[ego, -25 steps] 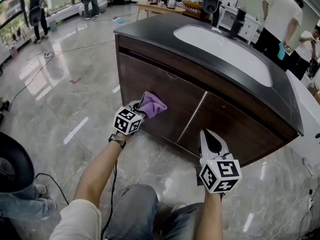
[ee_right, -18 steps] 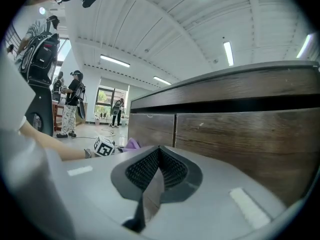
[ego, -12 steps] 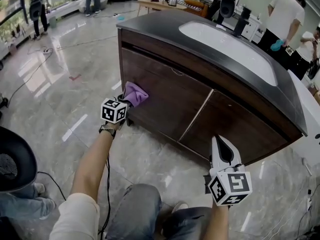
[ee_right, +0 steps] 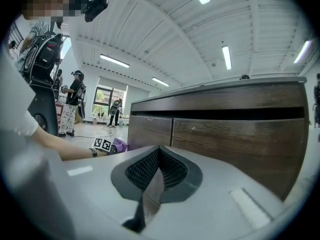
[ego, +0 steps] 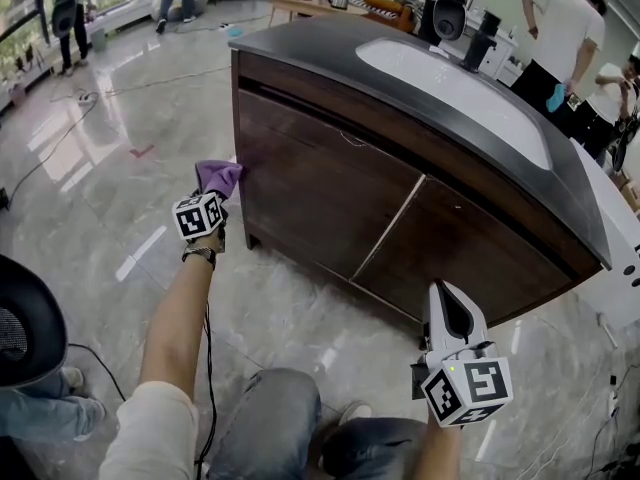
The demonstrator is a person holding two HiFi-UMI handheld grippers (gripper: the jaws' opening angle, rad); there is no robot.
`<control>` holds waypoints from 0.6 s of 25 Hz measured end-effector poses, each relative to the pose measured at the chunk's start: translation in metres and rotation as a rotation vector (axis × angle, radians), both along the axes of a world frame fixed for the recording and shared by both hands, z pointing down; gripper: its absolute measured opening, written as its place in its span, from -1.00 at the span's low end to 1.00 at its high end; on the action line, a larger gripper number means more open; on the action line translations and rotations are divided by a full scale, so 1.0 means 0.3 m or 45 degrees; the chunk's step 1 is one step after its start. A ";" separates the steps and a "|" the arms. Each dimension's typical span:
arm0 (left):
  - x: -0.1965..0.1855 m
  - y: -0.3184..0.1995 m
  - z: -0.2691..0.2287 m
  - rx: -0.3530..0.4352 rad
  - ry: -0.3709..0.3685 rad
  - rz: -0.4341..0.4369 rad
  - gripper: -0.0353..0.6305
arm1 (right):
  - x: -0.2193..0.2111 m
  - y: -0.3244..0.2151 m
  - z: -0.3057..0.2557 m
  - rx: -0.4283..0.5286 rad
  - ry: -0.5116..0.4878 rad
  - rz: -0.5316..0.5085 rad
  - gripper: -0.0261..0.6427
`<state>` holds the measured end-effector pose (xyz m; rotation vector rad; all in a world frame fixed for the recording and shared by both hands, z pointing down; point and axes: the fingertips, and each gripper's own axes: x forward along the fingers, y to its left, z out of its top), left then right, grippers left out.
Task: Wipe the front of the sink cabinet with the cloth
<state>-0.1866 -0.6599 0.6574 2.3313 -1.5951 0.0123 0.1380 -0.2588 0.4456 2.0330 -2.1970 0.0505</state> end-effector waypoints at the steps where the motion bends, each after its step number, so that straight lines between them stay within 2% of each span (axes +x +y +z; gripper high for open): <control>1: -0.023 0.006 0.029 -0.009 0.035 -0.023 -0.75 | 0.002 0.008 -0.003 0.000 0.002 0.004 -0.90; 3: -0.041 0.027 0.100 -0.027 0.073 -0.022 -0.75 | 0.008 0.027 -0.005 -0.001 0.008 0.011 -0.90; 7: -0.061 0.059 0.269 -0.097 0.091 -0.039 -0.75 | 0.003 0.070 0.004 -0.016 0.042 0.001 -0.90; 10: -0.046 0.082 0.400 -0.163 0.137 -0.038 -0.75 | 0.014 0.122 -0.007 -0.009 -0.003 0.015 -0.90; 15: 0.058 0.105 0.519 -0.205 0.053 0.047 -0.74 | 0.071 0.215 -0.028 0.015 -0.084 0.094 -0.90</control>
